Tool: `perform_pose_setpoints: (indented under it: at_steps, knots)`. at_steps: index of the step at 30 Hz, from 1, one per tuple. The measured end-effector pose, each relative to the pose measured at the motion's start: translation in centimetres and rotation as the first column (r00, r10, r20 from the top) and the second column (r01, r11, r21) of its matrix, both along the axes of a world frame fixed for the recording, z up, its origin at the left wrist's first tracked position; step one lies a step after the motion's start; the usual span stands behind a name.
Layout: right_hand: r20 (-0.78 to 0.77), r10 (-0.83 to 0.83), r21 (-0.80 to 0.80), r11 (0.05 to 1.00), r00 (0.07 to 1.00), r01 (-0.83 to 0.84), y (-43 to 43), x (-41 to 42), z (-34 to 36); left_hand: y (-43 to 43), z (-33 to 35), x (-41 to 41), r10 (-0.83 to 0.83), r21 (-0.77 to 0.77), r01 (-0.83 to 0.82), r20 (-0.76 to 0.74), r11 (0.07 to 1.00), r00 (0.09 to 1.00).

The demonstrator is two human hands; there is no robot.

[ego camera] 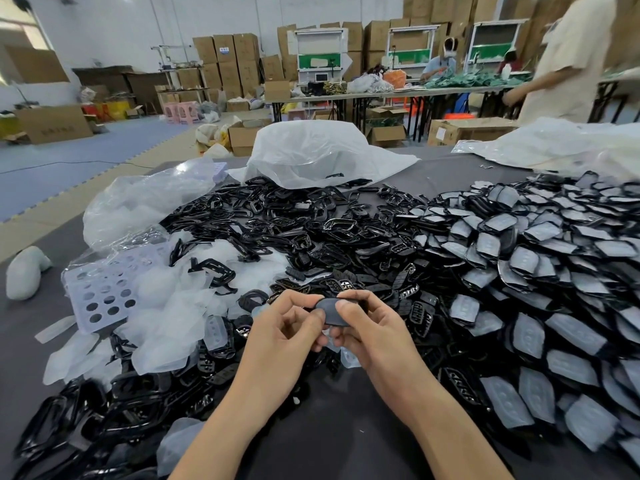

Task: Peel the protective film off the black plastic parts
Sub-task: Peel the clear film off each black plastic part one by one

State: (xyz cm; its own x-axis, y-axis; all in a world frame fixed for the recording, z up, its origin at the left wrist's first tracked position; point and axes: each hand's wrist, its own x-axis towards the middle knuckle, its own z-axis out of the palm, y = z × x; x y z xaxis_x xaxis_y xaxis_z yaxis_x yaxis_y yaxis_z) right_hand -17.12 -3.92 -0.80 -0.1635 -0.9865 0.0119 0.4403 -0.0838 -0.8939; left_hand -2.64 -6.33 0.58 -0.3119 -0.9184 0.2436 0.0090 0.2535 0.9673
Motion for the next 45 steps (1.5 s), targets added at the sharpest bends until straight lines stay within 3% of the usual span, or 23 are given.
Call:
perform_pose_setpoints:
  at_steps: [6,12,20,29,34,39,42,45]
  knots:
    - [-0.062,0.014,0.01,1.0,0.998,-0.014,0.1,-0.2,-0.2,0.4,-0.3,-0.4,0.02,-0.039,-0.019,0.02,0.999,1.0]
    - [-0.101,0.037,-0.019,0.999,0.994,-0.039,0.4,-0.3,-0.3,0.6,-0.5,-0.2,0.068,-0.206,-0.029,0.183,0.978,0.981]
    - [-0.023,0.093,-0.03,0.995,0.995,-0.094,0.4,-0.2,-0.3,0.5,-0.2,0.1,0.115,-0.302,-0.042,0.228,0.953,0.967]
    - [-0.126,0.014,-0.017,1.0,0.992,-0.016,0.6,-0.2,0.3,0.9,-0.5,0.3,0.219,-0.487,-0.022,0.352,0.873,0.91]
    - [-0.037,-0.114,0.003,0.993,0.993,0.114,0.4,-0.6,0.0,1.4,-0.4,0.4,0.247,-0.638,0.154,0.493,0.755,0.834]
    - [0.032,-0.179,0.031,0.984,0.983,0.178,0.3,-0.9,0.1,2.4,-0.6,-0.7,0.129,-0.57,0.316,0.607,0.759,0.784]
    - [0.062,-0.172,0.034,0.985,0.983,0.17,0.4,-1.2,0.3,2.4,-1.1,-0.9,0.082,-0.55,0.287,0.55,0.784,0.831]
    - [0.077,-0.172,0.023,0.985,0.982,0.17,0.3,-1.0,0.3,2.2,-1.0,-0.7,0.114,-0.573,0.155,0.406,0.805,0.907]
